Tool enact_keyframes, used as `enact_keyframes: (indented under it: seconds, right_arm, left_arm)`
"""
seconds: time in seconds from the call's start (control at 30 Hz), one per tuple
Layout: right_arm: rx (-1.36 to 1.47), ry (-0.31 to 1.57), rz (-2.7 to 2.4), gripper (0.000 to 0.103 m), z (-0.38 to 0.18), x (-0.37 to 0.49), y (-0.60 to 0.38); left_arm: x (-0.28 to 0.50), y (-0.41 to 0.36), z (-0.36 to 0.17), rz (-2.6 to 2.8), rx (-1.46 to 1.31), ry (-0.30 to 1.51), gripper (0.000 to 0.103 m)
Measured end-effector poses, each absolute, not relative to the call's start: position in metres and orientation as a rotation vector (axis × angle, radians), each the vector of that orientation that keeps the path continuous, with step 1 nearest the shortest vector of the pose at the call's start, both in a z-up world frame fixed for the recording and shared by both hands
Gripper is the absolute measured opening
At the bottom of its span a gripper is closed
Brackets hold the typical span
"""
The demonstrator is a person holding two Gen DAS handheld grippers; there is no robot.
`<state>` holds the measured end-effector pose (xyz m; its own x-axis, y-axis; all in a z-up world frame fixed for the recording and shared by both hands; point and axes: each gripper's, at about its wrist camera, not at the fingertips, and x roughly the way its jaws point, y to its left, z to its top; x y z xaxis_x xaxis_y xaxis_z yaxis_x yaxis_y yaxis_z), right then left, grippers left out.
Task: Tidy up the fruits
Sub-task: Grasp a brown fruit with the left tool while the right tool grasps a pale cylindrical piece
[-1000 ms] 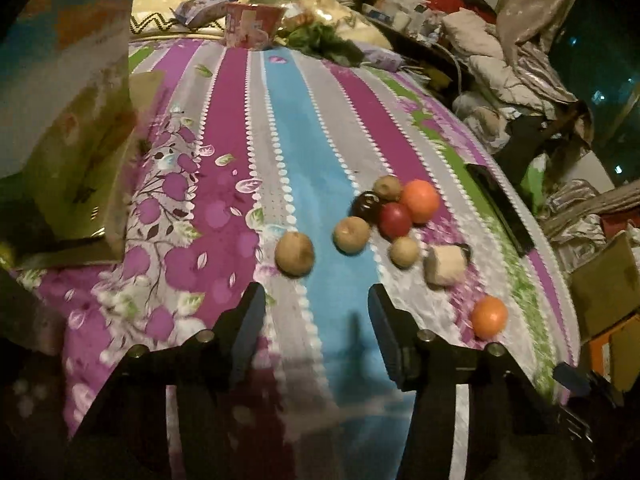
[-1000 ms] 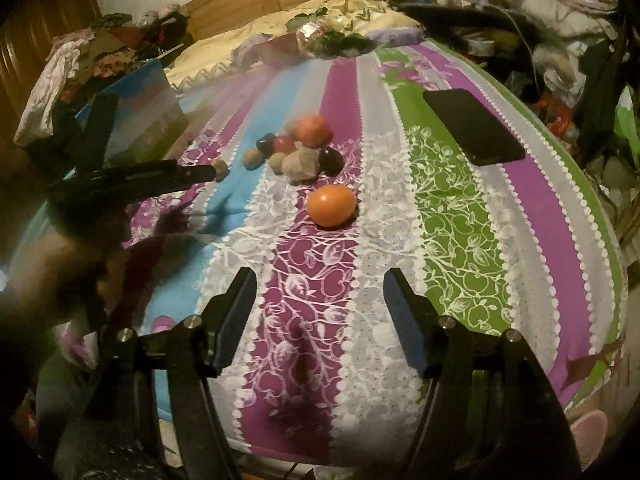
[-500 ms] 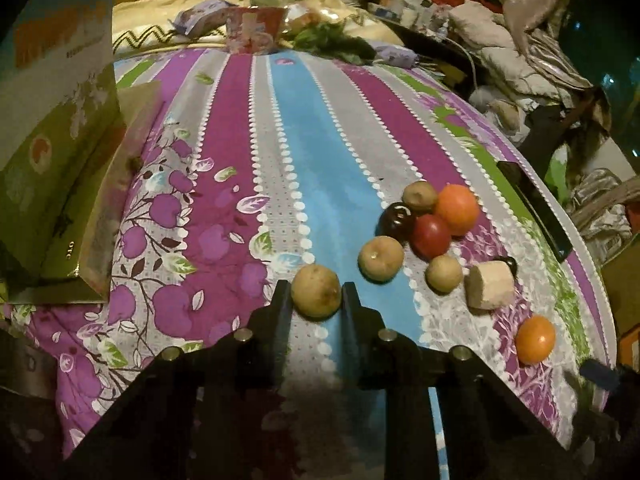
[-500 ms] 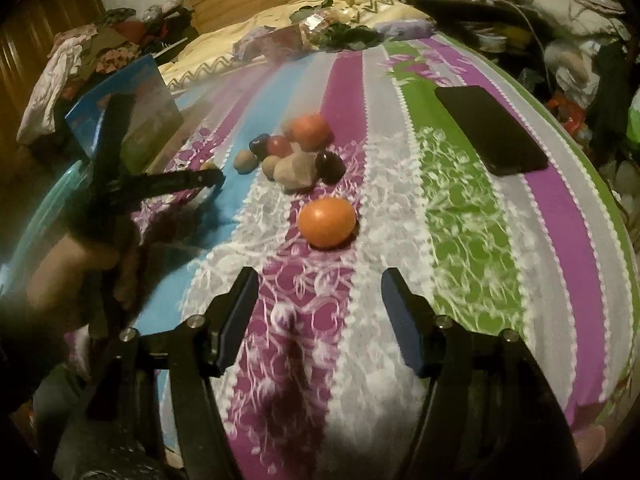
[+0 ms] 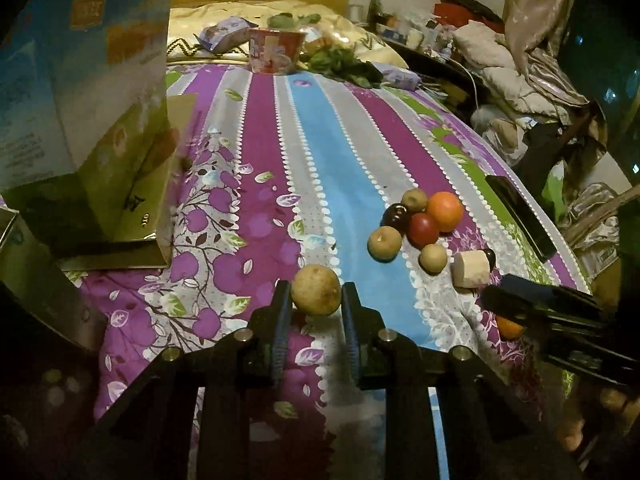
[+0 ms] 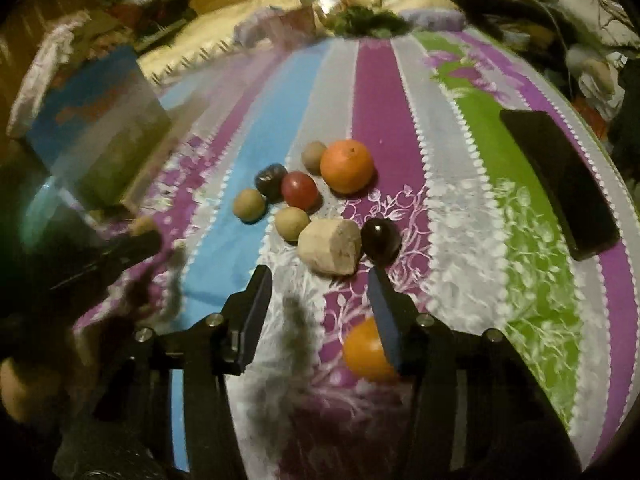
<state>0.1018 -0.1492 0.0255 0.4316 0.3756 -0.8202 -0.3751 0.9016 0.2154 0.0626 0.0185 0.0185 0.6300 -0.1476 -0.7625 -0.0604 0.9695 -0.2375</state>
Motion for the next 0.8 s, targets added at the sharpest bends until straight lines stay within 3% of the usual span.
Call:
enact_keyframes:
  seconds: [0.2, 0.4, 0.8]
  right_arm:
    - [-0.082, 1.038, 0.38, 0.048, 0.013, 0.11, -0.135]
    - [-0.128, 1.017, 0.337, 0.035, 0.01, 0.113, -0.129]
    - [-0.077, 0.915, 0.379, 0.033, 0.047, 0.069, -0.145]
  left_arm:
    - [0.066, 0.018, 0.011, -0.047, -0.261, 0.904, 0.025]
    - [0.072, 0.017, 0.006, -0.039, -0.275, 0.915, 0.025]
    - [0.055, 0.012, 0.031, -0.045, -0.247, 0.924, 0.025]
